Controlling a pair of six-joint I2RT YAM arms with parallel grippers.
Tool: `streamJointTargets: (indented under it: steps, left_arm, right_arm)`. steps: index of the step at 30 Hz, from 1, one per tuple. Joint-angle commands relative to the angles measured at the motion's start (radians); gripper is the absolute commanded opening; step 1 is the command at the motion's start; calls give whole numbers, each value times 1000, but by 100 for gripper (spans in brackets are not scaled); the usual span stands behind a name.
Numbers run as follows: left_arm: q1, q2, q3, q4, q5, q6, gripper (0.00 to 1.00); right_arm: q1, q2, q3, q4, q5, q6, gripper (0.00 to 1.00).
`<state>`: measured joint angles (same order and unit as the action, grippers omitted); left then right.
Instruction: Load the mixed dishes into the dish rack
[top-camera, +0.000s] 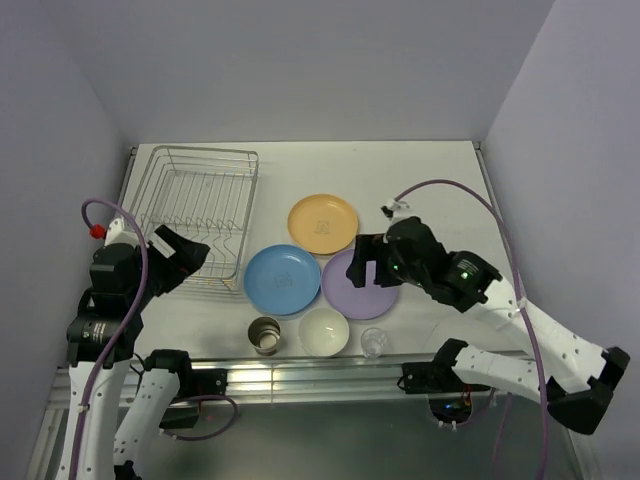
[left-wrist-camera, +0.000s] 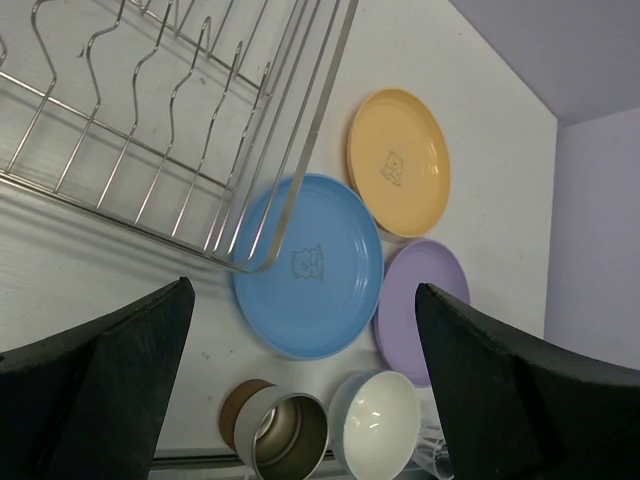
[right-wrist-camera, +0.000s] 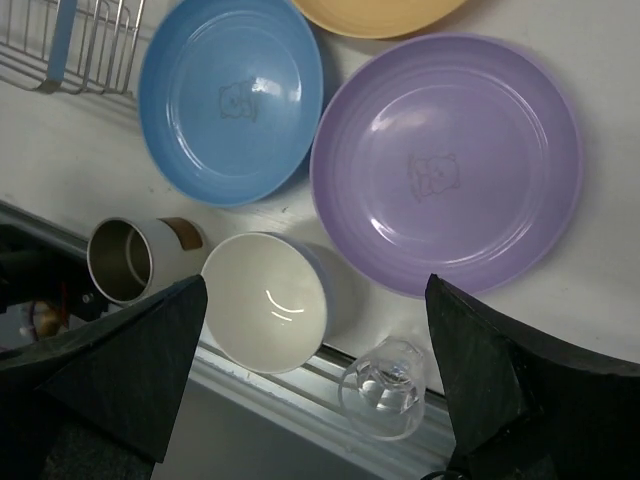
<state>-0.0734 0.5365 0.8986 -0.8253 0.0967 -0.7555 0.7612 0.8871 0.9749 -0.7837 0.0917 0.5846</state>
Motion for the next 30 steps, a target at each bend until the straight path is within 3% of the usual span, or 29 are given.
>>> streamJointTargets:
  steps: [1,8,15,18,24,30]
  left_arm:
    - [0,13,45,-24,-41,42,99]
    - [0,74,36,-31,-92,62,98]
    - [0,125,0,0,-83,73,97]
    - [0,125,-13,26,-25,91,93]
    - [-5,166,-18,69,125,128,85]
    - [-78,180,0,86,126,107,83]
  right_arm:
    - [122,108,131,-37,176,38,97]
    - [332,331,292,-25,237,34,97]
    - [408,513,360,75,151,47,92]
    - [451,607,398,58,207,70,91]
    - [441,627,352,84,200,113,91]
    - [423,498,190,103,226,172,91]
